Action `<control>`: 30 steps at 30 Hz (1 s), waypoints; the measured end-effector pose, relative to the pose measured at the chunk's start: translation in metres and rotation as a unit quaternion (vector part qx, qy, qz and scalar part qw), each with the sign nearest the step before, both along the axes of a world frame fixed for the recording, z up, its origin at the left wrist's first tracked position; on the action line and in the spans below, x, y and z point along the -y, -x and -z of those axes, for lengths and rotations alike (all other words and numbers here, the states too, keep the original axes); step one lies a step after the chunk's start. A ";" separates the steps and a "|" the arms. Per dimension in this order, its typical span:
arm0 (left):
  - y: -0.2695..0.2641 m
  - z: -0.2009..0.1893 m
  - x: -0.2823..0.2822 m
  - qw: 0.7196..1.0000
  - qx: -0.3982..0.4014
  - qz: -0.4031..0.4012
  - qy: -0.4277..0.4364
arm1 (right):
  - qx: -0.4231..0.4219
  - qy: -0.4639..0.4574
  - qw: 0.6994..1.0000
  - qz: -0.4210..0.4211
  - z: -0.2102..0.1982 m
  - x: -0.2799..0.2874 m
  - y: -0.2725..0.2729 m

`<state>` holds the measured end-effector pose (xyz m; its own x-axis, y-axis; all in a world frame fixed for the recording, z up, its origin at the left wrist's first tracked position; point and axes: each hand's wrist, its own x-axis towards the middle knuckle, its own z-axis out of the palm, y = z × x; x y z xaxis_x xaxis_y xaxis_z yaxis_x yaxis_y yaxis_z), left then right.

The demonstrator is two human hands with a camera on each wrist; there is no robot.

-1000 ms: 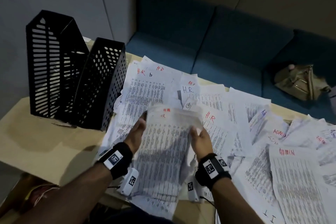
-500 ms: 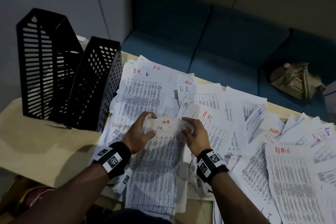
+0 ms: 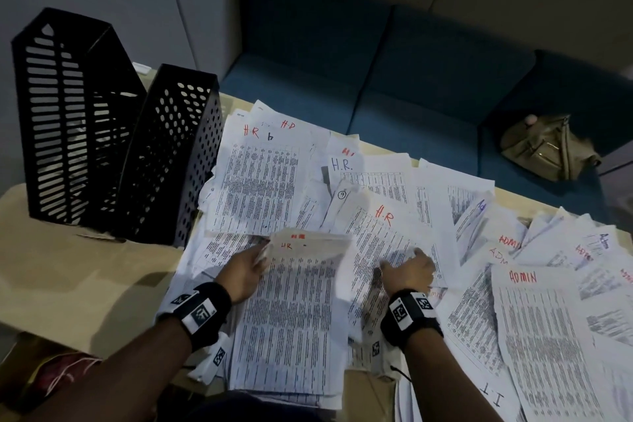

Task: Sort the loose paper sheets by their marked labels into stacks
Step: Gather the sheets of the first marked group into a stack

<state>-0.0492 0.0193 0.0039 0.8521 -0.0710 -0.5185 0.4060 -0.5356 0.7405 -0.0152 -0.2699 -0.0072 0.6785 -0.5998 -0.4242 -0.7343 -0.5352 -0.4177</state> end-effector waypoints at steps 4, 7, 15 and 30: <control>0.001 0.006 -0.001 1.000 -0.018 0.016 -0.007 | 0.071 -0.066 0.992 0.080 0.007 0.010 -0.003; 0.002 0.008 0.001 1.000 -0.017 0.018 0.001 | 0.027 -0.018 0.993 0.115 0.001 0.013 -0.003; 0.002 0.012 0.003 0.999 -0.034 0.015 -0.012 | 0.104 -0.023 0.994 0.028 -0.006 0.002 0.003; 0.000 0.020 0.005 1.000 -0.029 -0.003 -0.010 | 0.101 -0.053 0.988 0.102 -0.024 0.049 0.013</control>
<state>-0.0490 0.0147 -0.0162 0.8215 -0.0559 -0.5675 0.4500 -0.5477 0.7053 -0.0286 -0.3192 0.0168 0.6258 -0.6920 -0.3599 -0.7176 -0.3301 -0.6132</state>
